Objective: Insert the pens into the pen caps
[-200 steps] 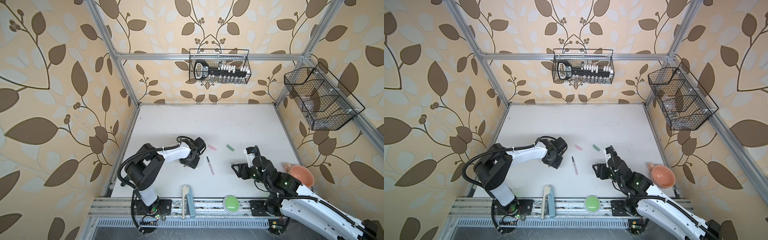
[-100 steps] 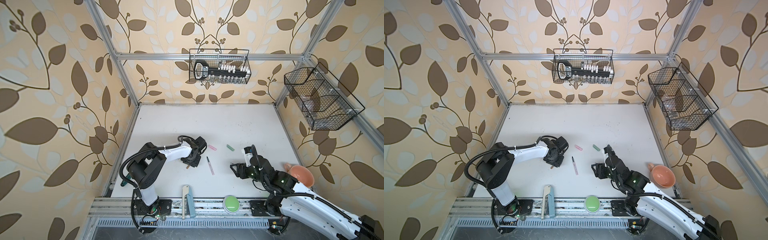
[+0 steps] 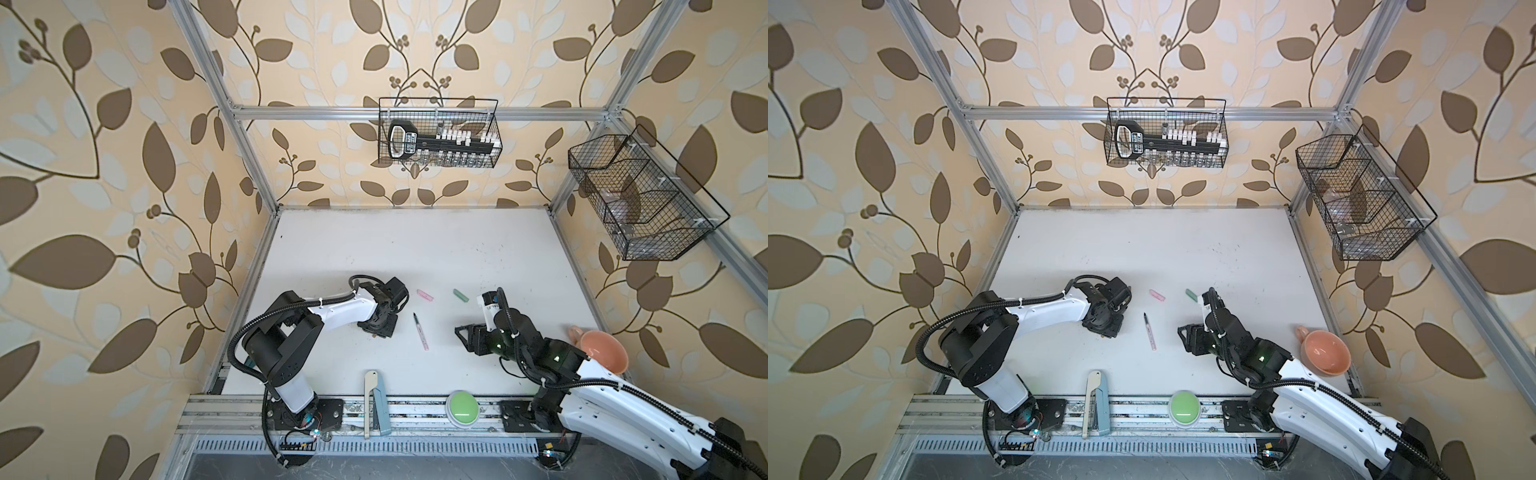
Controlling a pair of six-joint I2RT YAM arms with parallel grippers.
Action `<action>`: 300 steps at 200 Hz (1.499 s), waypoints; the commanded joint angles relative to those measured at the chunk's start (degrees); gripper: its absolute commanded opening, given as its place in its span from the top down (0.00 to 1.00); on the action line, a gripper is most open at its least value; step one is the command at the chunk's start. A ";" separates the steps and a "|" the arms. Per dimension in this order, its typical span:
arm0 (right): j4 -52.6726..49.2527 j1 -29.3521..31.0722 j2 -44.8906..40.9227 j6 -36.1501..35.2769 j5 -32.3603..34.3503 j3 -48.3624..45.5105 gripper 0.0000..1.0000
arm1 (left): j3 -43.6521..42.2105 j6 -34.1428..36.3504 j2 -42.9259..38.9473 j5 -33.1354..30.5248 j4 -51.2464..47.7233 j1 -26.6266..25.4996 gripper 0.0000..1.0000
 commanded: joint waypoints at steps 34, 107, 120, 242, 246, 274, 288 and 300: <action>6.15 0.84 3.41 0.27 -3.31 -1.08 0.34 | -0.16 0.55 0.89 -0.74 -2.69 -0.71 0.83; 10.40 0.94 7.63 -0.35 -4.45 -0.58 0.34 | 0.88 1.91 1.89 0.20 -1.06 -0.82 0.91; 11.02 0.93 7.91 -0.45 -4.44 -0.64 0.33 | 1.15 2.38 1.66 -0.14 -0.84 -0.80 0.94; 44.37 -2.61 18.19 12.27 -15.76 -3.68 0.33 | 0.29 5.31 -19.20 10.50 13.40 -0.80 0.99; 45.37 -2.79 18.75 12.44 -16.14 -3.51 0.33 | 0.35 5.31 -19.47 10.92 13.71 -0.80 0.99; 51.17 -3.15 22.04 12.56 -17.41 -2.25 0.34 | 1.16 4.43 -19.77 14.06 13.98 -0.80 0.99; 54.35 -3.59 23.62 13.20 -18.52 -1.83 0.36 | 1.33 4.25 -19.78 15.86 14.14 -0.80 0.99; 56.81 -4.14 24.77 13.97 -19.10 -1.43 0.37 | 1.19 4.03 -19.94 15.94 14.15 -0.80 0.98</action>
